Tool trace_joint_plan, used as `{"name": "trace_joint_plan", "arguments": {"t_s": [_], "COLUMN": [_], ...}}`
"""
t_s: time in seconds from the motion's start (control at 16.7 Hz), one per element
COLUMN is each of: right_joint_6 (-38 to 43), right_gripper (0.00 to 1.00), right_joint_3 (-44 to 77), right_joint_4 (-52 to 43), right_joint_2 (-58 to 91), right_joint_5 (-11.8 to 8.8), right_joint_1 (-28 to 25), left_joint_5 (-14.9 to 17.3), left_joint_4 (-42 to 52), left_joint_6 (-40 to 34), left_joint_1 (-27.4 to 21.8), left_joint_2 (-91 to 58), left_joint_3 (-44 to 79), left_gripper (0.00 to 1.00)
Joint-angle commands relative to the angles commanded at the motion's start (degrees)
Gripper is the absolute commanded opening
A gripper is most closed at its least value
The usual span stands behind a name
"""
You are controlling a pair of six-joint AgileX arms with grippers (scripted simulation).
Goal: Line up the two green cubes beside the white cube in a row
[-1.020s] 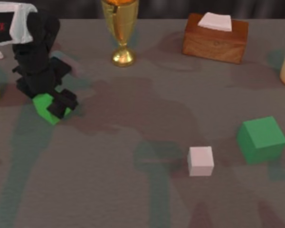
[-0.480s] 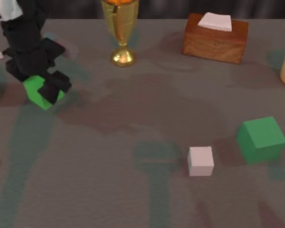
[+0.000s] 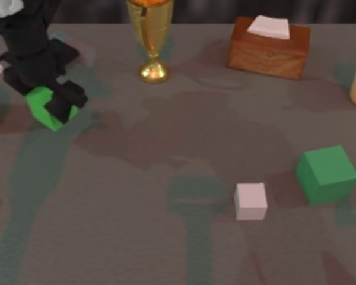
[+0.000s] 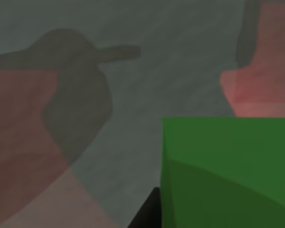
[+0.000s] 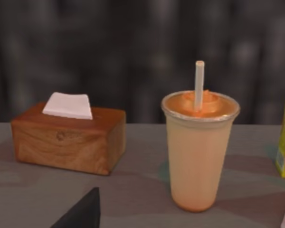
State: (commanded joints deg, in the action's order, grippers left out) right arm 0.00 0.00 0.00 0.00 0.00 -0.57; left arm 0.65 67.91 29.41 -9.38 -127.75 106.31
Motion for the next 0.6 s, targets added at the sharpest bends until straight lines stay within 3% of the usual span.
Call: {"name": "trace_joint_plan", "arguments": {"t_s": [0.24, 0.6], "right_joint_6": [0.0, 0.0], "right_gripper": [1.00, 1.00], "right_joint_3": [0.0, 0.0], "right_joint_4": [0.0, 0.0], "right_joint_2": [0.0, 0.0], "right_joint_5": [0.0, 0.0], "right_joint_1": [0.0, 0.0], "left_joint_5": [-0.2, -0.5], "left_joint_4": [0.5, 1.8], "left_joint_6": [-7.1, -28.3], "left_joint_1": [-3.8, -14.5], "left_joint_2": [-0.2, 0.0], "left_joint_3": [0.5, 1.2], "left_gripper": [0.00, 0.00]}}
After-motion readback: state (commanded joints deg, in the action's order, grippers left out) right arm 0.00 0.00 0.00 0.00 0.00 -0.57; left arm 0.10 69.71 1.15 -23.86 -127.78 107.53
